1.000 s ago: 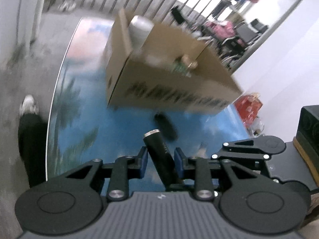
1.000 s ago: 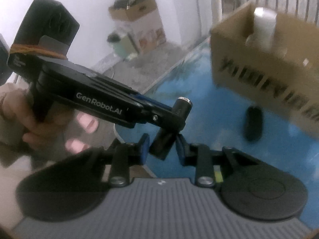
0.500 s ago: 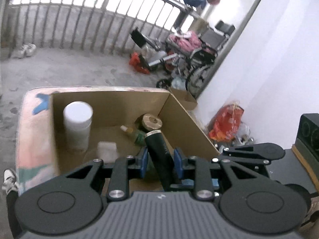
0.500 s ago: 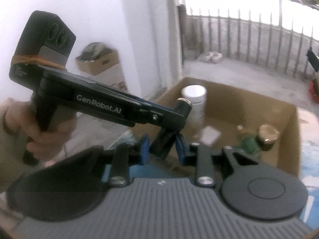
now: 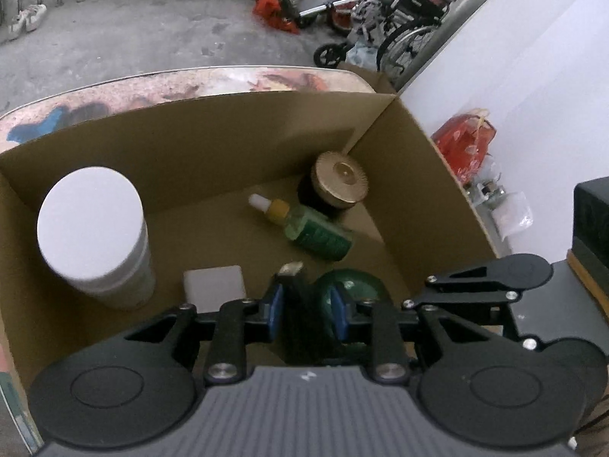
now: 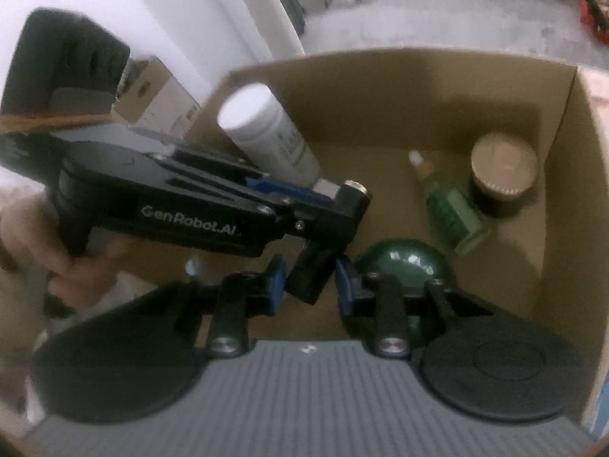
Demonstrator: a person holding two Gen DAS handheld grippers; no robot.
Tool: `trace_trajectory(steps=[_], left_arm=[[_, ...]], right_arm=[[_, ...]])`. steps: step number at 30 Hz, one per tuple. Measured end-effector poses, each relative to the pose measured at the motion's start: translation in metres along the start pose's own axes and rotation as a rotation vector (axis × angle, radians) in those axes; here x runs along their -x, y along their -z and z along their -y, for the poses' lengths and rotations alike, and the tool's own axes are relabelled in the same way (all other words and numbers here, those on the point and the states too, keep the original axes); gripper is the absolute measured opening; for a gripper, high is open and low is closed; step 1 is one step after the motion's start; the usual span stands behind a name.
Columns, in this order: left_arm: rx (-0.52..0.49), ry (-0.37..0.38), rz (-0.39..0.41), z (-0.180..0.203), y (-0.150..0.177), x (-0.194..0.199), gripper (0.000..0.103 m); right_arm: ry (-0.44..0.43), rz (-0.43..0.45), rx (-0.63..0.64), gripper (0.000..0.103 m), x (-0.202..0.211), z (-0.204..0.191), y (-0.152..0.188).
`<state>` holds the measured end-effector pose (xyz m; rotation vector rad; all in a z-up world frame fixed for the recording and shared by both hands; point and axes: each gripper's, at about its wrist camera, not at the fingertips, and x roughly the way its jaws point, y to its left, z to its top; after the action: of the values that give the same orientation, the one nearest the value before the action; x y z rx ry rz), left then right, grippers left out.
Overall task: Organize rigid objects
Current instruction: 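Carry the black flashlight into the box and open the right tool, then withdraw the right tool from the box toward the green glue stick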
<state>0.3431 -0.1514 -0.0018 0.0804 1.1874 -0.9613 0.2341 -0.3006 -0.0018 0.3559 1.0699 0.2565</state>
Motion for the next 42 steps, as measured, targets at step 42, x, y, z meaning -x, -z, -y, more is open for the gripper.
trace_trajectory(steps=[42], left_arm=[[-0.257,-0.064,0.083,0.087,0.251,0.057,0.055]], right_arm=[[-0.142,0.091,-0.171,0.045,0.079,-0.027,0.201]])
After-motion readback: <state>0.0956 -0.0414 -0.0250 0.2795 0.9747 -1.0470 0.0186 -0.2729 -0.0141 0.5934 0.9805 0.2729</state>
